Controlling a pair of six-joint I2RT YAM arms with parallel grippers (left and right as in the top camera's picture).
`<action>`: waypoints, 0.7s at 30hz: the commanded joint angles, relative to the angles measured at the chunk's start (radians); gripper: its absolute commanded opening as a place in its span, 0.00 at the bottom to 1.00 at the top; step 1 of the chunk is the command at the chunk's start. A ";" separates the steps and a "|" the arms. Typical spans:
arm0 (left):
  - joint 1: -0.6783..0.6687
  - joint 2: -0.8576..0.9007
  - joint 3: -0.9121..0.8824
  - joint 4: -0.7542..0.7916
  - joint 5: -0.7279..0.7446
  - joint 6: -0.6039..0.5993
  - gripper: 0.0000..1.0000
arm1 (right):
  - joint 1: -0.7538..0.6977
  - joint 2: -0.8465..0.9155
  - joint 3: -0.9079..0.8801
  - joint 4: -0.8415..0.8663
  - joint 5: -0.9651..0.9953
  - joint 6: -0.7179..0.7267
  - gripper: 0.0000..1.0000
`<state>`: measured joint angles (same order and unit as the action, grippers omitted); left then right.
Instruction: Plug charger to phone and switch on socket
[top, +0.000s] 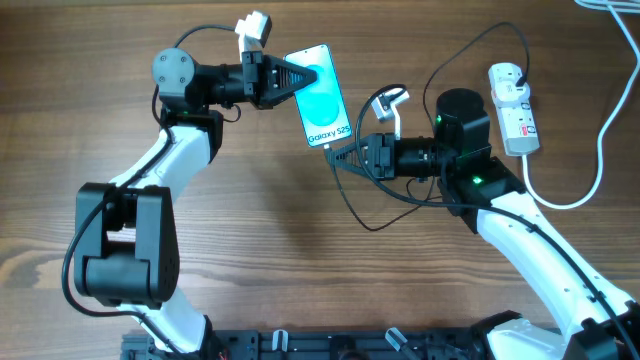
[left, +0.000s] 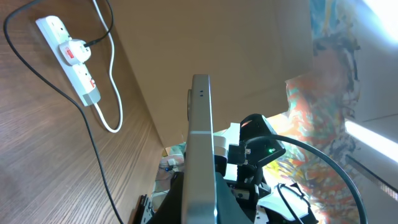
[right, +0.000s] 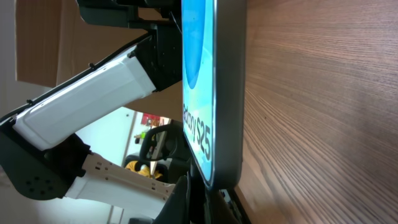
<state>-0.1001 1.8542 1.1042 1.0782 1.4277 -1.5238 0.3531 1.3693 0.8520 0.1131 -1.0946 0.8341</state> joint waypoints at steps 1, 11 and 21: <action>-0.007 -0.013 0.008 0.008 0.038 0.021 0.04 | 0.003 -0.011 0.005 0.011 0.050 0.007 0.05; 0.026 -0.013 0.008 0.008 0.041 0.020 0.04 | 0.003 -0.012 0.005 0.062 0.069 0.034 0.05; 0.027 -0.013 0.008 0.008 0.009 0.020 0.04 | 0.003 -0.011 0.005 0.025 0.019 0.064 0.04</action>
<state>-0.0708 1.8542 1.1042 1.0786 1.4483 -1.5124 0.3538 1.3693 0.8520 0.1616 -1.0542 0.8783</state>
